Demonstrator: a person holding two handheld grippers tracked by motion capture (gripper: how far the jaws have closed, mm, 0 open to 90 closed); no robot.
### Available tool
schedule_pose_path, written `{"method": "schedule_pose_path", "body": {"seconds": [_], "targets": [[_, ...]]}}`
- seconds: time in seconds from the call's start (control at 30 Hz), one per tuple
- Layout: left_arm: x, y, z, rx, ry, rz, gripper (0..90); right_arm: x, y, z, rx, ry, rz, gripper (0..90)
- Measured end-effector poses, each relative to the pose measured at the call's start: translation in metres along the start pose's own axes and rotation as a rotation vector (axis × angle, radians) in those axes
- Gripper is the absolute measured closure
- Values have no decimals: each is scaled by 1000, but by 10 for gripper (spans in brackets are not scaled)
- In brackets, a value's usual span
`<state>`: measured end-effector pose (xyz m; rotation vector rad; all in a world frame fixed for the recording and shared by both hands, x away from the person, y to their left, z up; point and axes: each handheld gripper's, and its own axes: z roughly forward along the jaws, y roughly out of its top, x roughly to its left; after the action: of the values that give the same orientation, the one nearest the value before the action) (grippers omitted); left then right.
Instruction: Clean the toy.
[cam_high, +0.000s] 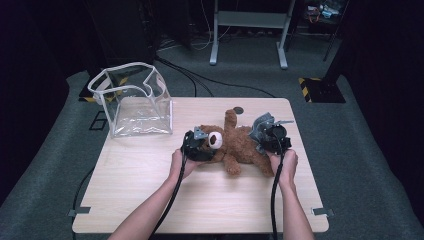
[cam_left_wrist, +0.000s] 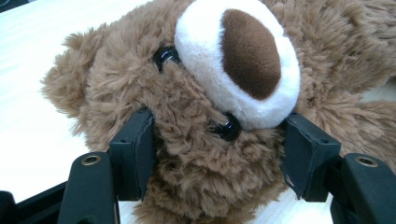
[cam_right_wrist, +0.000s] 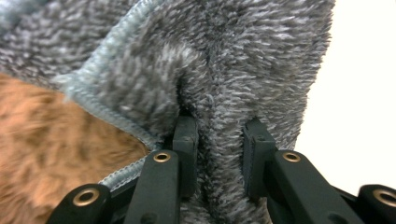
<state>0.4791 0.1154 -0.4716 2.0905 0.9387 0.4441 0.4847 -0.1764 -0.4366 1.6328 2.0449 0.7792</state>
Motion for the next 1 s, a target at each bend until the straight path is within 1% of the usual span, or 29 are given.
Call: {"method": "schedule_pose_path", "body": {"seconds": [0.1, 0.13, 0.2, 0.23, 0.27, 0.3, 0.37, 0.4, 0.47, 0.5, 0.53, 0.57, 0.6, 0.67, 0.7, 0.73, 0.8, 0.83, 0.9, 0.93, 0.97, 1.0], "targets": [[0, 0, 0, -5, 0, -6, 341, -5, -4, 7, 32, -23, 16, 718], [0, 0, 0, 0, 0, 0, 341, -9, -6, 11, 56, -47, 3, 718], [0, 0, 0, 1, 0, -6, 341, -15, -10, 17, 102, -76, 9, 717], [0, 0, 0, 3, -3, -6, 340, -18, -12, 18, 116, -86, 24, 716], [-1, -1, 0, -3, -2, -12, 341, -22, -13, 17, 119, -91, 21, 716], [0, -1, 0, -7, -3, -14, 341, -24, -16, 15, 117, -102, 30, 716], [-1, -1, 0, -7, -1, -14, 341, -29, -19, 4, 101, -122, 47, 714], [-1, -1, -1, 4, 1, -4, 340, -30, -20, -2, 85, -123, 55, 714], [-1, -1, -1, 3, -1, -2, 340, -33, -21, -21, 31, -117, 55, 713], [-1, -1, -1, 1, 0, -1, 340, -32, -21, -30, 10, -103, 55, 713], [-1, -1, -1, -2, 1, -8, 341, -32, -20, -36, -7, -95, 44, 713], [-1, -1, -1, -3, 3, -11, 340, -28, -19, -45, -31, -68, 38, 713], [-1, -1, -1, -4, 4, -11, 340, -26, -18, -50, -39, -56, 29, 713], [-2, -1, -1, -4, 7, -13, 340, -14, -16, -56, -38, -25, 8, 712], [-2, -1, -1, 1, 5, -13, 340, -7, -14, -55, -34, 2, -2, 711], [-2, -1, -1, -4, 9, -16, 340, -4, -14, -52, -28, 7, -13, 711], [-2, -1, -1, -3, 10, -16, 341, 5, -14, -40, 12, -2, -45, 709], [-2, -1, -1, 6, 7, -17, 341, 8, -16, -31, 42, -15, -61, 709], [-3, 0, 0, 6, 9, -11, 341, 8, -21, -24, 61, -28, -67, 708], [-3, 0, -1, 12, 7, -5, 341, 5, -25, -24, 64, -17, -50, 709], [-3, -1, -1, 12, 7, -7, 341, 1, -29, -24, 63, -15, -47, 708], [-3, -1, -1, 12, 4, -8, 340, -2, -32, -25, 62, -23, -41, 709]]}}
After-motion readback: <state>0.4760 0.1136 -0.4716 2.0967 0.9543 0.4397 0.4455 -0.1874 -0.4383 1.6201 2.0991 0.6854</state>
